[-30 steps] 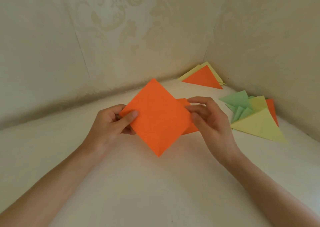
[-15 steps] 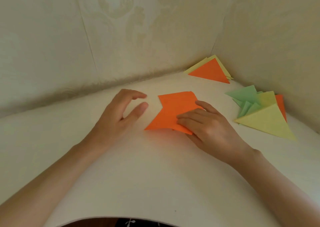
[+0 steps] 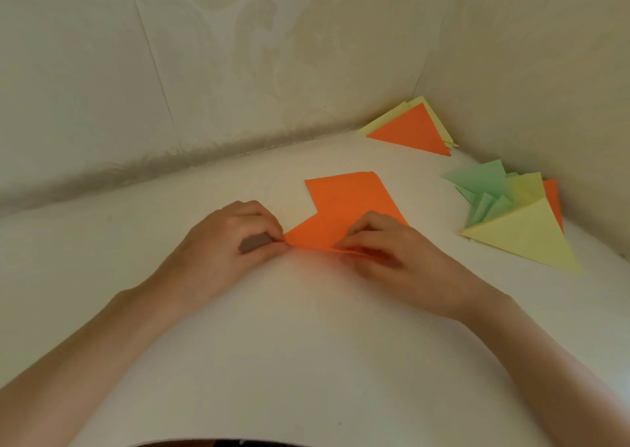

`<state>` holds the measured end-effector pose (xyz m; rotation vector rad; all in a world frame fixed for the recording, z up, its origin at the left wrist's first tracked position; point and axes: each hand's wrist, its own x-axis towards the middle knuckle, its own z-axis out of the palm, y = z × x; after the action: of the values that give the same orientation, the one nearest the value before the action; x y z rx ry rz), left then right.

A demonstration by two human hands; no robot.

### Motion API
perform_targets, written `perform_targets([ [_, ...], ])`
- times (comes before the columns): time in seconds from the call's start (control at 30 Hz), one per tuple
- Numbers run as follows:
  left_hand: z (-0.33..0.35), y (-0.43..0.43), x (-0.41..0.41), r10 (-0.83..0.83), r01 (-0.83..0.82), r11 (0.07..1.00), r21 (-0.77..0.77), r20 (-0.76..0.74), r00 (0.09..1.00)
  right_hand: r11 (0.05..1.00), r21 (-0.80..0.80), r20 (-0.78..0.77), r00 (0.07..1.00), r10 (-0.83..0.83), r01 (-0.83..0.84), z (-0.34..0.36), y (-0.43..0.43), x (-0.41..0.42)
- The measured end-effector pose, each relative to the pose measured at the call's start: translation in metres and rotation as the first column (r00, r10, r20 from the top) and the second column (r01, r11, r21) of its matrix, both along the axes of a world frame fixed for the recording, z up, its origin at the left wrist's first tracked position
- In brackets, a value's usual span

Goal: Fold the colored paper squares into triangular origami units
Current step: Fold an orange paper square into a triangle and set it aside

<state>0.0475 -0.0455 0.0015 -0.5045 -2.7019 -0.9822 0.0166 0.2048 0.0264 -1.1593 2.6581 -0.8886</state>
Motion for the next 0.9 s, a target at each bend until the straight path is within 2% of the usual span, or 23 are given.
perform_targets([
  [0.1,0.000,0.008,0.001,0.050,-0.052,0.997,0.057,0.031,0.998,0.987,-0.106,0.107,0.988,-0.111,0.122,-0.002,-0.001,-0.001],
  [0.2,0.002,0.015,0.003,0.086,-0.094,0.989,0.113,0.070,0.994,0.922,-0.198,0.193,0.935,-0.297,0.333,-0.006,-0.008,-0.001],
  [0.3,0.006,0.018,0.005,0.093,-0.108,0.982,0.157,0.102,0.990,0.876,-0.228,0.180,0.902,-0.391,0.425,-0.007,-0.014,-0.002],
  [0.37,0.011,0.022,0.007,0.077,-0.114,0.959,0.260,0.148,0.986,0.856,-0.259,0.154,0.894,-0.421,0.448,-0.007,-0.015,-0.001],
  [0.47,0.015,0.030,0.010,0.005,-0.160,0.849,0.504,0.296,0.955,0.834,-0.298,0.151,0.886,-0.439,0.464,-0.008,-0.016,0.000],
  [0.53,0.015,0.032,0.009,0.001,-0.232,0.780,0.582,0.369,0.929,0.827,-0.311,0.170,0.884,-0.436,0.468,-0.007,-0.016,0.001],
  [0.67,0.018,0.040,0.010,-0.090,-0.265,0.616,0.742,0.401,0.912,0.814,-0.349,0.221,0.885,-0.410,0.465,-0.006,-0.015,0.003],
  [0.8,0.022,0.046,0.013,-0.132,-0.234,0.608,0.759,0.387,0.913,0.798,-0.386,0.320,0.879,-0.355,0.463,-0.004,-0.015,0.008],
  [0.9,0.025,0.047,0.016,-0.104,-0.197,0.608,0.769,0.323,0.941,0.793,-0.413,0.315,0.887,-0.336,0.447,-0.004,-0.017,0.012],
])
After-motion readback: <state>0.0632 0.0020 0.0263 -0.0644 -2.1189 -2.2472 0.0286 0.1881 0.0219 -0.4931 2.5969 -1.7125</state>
